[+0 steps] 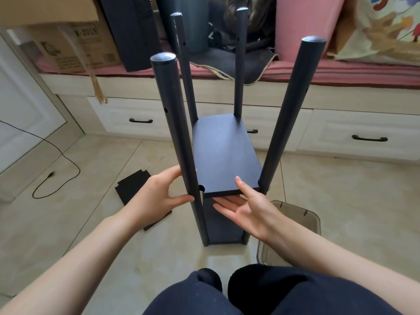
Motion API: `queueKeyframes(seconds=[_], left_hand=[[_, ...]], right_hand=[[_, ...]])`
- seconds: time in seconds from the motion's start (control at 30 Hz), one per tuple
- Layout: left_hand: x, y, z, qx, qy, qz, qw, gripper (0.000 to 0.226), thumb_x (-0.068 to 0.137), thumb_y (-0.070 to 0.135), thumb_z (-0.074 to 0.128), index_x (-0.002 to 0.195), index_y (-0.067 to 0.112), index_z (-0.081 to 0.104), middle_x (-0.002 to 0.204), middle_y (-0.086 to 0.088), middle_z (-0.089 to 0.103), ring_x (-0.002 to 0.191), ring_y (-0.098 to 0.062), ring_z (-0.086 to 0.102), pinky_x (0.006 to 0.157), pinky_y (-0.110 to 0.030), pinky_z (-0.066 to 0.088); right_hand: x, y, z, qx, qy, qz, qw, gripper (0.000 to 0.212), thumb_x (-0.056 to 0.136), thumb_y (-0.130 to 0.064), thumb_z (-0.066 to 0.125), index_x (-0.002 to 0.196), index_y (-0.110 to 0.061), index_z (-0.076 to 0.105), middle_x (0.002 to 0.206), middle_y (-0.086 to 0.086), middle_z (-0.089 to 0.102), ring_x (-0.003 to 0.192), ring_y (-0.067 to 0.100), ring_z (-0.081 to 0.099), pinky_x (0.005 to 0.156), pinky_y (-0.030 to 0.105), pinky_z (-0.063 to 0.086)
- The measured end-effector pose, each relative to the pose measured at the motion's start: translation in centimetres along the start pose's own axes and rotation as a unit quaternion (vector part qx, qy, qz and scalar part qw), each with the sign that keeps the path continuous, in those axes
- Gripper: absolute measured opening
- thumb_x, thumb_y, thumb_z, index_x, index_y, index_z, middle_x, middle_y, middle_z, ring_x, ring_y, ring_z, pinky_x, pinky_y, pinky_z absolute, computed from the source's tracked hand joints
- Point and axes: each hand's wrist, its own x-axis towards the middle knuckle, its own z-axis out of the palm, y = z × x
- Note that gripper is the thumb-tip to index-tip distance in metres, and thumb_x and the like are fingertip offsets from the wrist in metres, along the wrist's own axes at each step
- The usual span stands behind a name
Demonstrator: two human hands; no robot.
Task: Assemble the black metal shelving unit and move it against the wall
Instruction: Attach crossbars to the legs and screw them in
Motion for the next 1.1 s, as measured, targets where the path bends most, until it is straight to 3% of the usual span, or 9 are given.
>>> queueKeyframes(seconds=[0.13,0.27,0.5,0.67,0.73,0.8,0.9,1.0,1.1], left_hand=[[0.1,0.3,0.2,0.017,-0.015,0.021,1.0,0.054,0.082,0.03,0.08,0.133,0.037,0.06,0.121,0.064,0.034,0.117,0.034,0.035,0.096,0.007,0.023],[-0.2,0.9,0.3,0.012,-0.031,0.031,0.999,0.059,0.079,0.055,0.064,0.136,0.04,0.057,0.125,0.062,0.033,0.119,0.032,0.036,0.098,0.004,0.024],[0.5,1.8,1.5,0.003,-0.051,0.035,0.998,0.056,0.079,0.056,0.063,0.134,0.048,0.054,0.127,0.062,0.031,0.123,0.031,0.032,0.099,0.002,0.026],[0.8,2.4,1.4,0.008,-0.091,0.024,0.995,0.052,0.078,0.062,0.059,0.129,0.058,0.05,0.14,0.043,0.039,0.145,0.0,0.033,0.119,-0.029,0.032],[1.1,2.6,1.4,0.02,-0.098,0.033,0.994,0.056,0.08,0.059,0.059,0.134,0.051,0.051,0.138,0.048,0.035,0.143,0.008,0.03,0.118,-0.024,0.029],[1.6,2.8,1.7,0.033,-0.107,0.053,0.992,0.056,0.084,0.054,0.061,0.139,0.045,0.052,0.126,0.06,0.028,0.132,0.027,0.023,0.114,-0.01,0.021],[2.6,3.1,2.5,0.047,-0.123,0.074,0.988,0.054,0.09,0.045,0.062,0.142,0.034,0.052,0.131,0.052,0.026,0.127,0.036,0.013,0.115,-0.009,0.012],[3.4,3.7,3.6,0.076,-0.107,0.124,0.984,0.053,0.091,0.049,0.054,0.136,0.022,0.06,0.14,0.032,0.037,0.138,0.027,0.007,0.121,-0.024,0.014],[4.1,4.5,4.9,0.093,-0.092,0.151,0.98,0.053,0.094,0.053,0.048,0.132,0.02,0.063,0.145,0.024,0.037,0.147,0.003,0.024,0.124,-0.035,0.018]], right_hand=[[0.1,0.1,-0.3,-0.062,0.001,-0.032,0.998,0.032,0.105,-0.02,0.046,0.134,-0.007,0.051,0.121,0.024,0.067,0.109,0.038,0.067,0.092,0.056,0.052],[-0.3,-0.8,-0.9,-0.145,-0.016,-0.04,0.988,0.033,0.106,-0.02,0.042,0.137,-0.01,0.048,0.122,0.02,0.067,0.11,0.033,0.068,0.094,0.06,0.05],[-0.8,-2.1,-2.2,-0.215,-0.064,-0.009,0.974,0.033,0.107,-0.022,0.04,0.136,-0.012,0.05,0.121,0.016,0.069,0.109,0.027,0.069,0.095,0.063,0.047],[-0.5,-2.7,-3.0,-0.232,-0.089,0.014,0.968,0.032,0.107,-0.024,0.041,0.134,-0.014,0.052,0.119,0.013,0.071,0.11,0.026,0.069,0.092,0.062,0.05],[-0.3,-3.2,-3.4,-0.235,-0.102,0.023,0.966,0.03,0.107,-0.023,0.042,0.133,-0.014,0.054,0.12,0.013,0.07,0.111,0.027,0.068,0.092,0.062,0.05],[0.0,-4.0,-3.8,-0.24,-0.107,0.033,0.964,0.028,0.106,-0.022,0.043,0.13,-0.013,0.055,0.119,0.015,0.07,0.112,0.029,0.068,0.092,0.063,0.049],[0.4,-5.4,-4.3,-0.252,-0.101,0.049,0.961,0.029,0.105,-0.021,0.047,0.131,-0.009,0.054,0.119,0.018,0.07,0.112,0.032,0.067,0.091,0.064,0.05],[0.9,-7.2,-5.0,-0.273,-0.097,0.067,0.955,0.033,0.104,-0.021,0.048,0.134,-0.008,0.05,0.121,0.02,0.069,0.112,0.033,0.067,0.09,0.062,0.051],[1.5,-9.2,-5.8,-0.304,-0.105,0.087,0.943,0.034,0.104,-0.022,0.047,0.135,-0.007,0.049,0.123,0.02,0.068,0.114,0.032,0.066,0.093,0.059,0.051]])
